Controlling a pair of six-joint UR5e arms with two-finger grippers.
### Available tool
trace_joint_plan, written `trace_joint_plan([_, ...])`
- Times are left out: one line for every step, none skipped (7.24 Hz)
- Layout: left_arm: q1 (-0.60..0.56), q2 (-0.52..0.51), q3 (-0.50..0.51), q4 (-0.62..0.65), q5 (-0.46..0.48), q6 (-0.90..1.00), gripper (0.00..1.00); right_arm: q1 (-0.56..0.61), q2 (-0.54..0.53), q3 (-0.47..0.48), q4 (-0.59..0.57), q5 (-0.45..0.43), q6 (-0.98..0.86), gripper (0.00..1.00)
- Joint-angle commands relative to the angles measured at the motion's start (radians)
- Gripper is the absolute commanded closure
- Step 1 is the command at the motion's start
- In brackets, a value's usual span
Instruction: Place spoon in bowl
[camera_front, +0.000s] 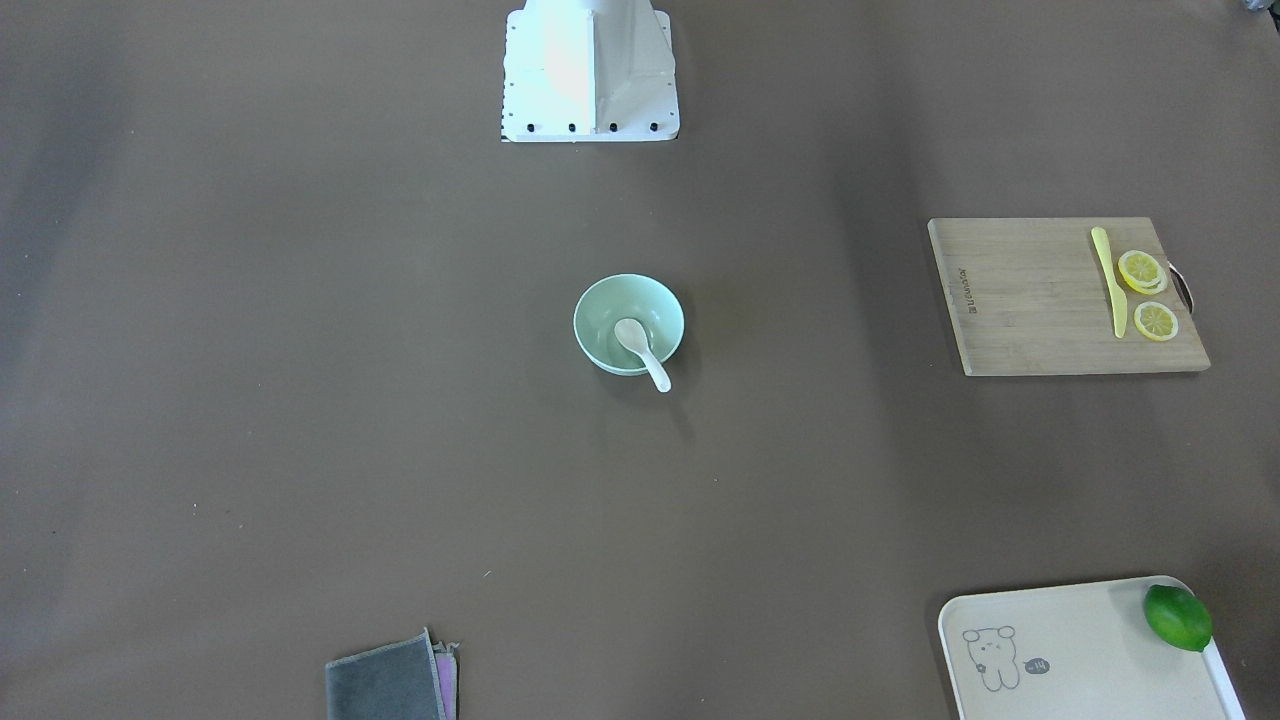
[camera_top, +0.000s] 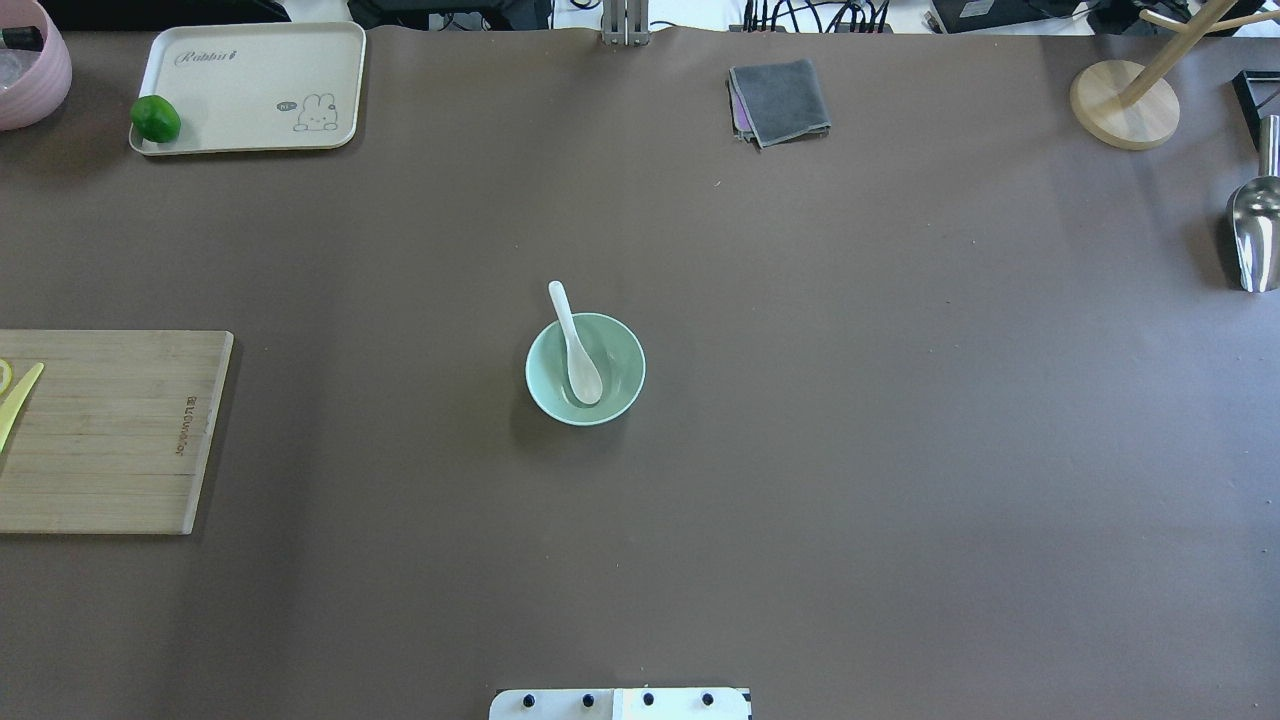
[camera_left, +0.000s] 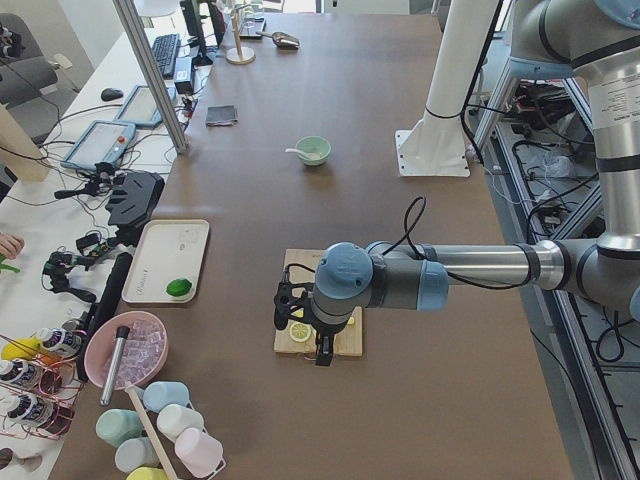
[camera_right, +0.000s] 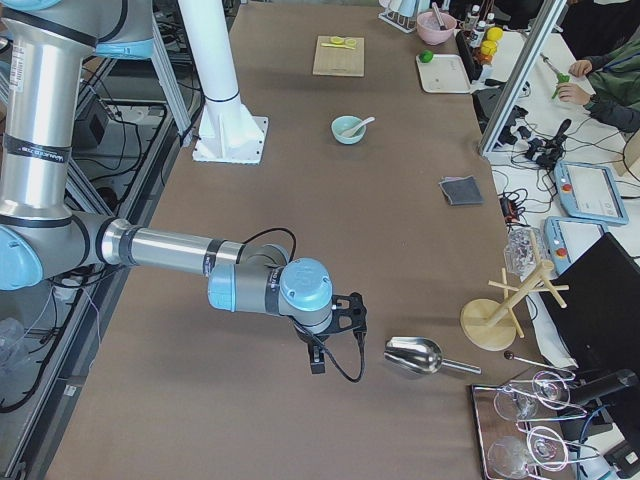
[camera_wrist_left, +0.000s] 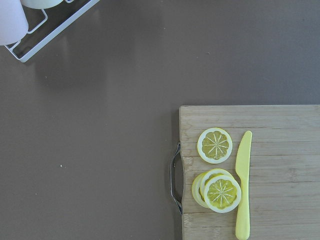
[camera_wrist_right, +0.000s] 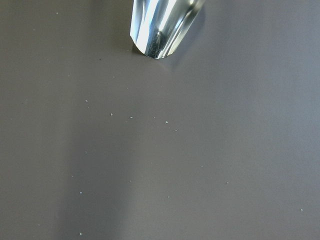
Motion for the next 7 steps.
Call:
trace_joint_plan([-0.001, 0.000, 0.002, 0.000, 0.001, -0.001, 0.02, 0.000, 0.000, 0.000, 0.000, 0.000, -0.001, 0.00])
trace_joint_plan([-0.001, 0.000, 0.002, 0.000, 0.001, -0.001, 0.02, 0.000, 0.000, 0.000, 0.000, 0.000, -0.001, 0.00])
trace_joint_plan([-0.001, -0.001, 0.002, 0.000, 0.001, -0.001, 0.01, 0.000, 0.000, 0.000, 0.002, -0.001, -0.004, 0.00])
trace_joint_plan([-0.001, -0.001, 0.003, 0.000, 0.001, -0.001, 0.02, 0.000, 0.000, 0.000, 0.002, -0.001, -0.004, 0.00])
trace_joint_plan([-0.001, -0.001, 0.003, 0.000, 0.002, -0.001, 0.01, 0.000, 0.000, 0.000, 0.002, -0.001, -0.004, 0.00])
trace_joint_plan([-0.001, -0.001, 0.002, 0.000, 0.002, -0.001, 0.01, 0.000, 0.000, 0.000, 0.002, -0.001, -0.003, 0.00])
trace_joint_plan([-0.002, -0.001, 0.000, 0.000, 0.016, -0.001, 0.01, 0.000, 0.000, 0.000, 0.002, -0.001, -0.004, 0.00])
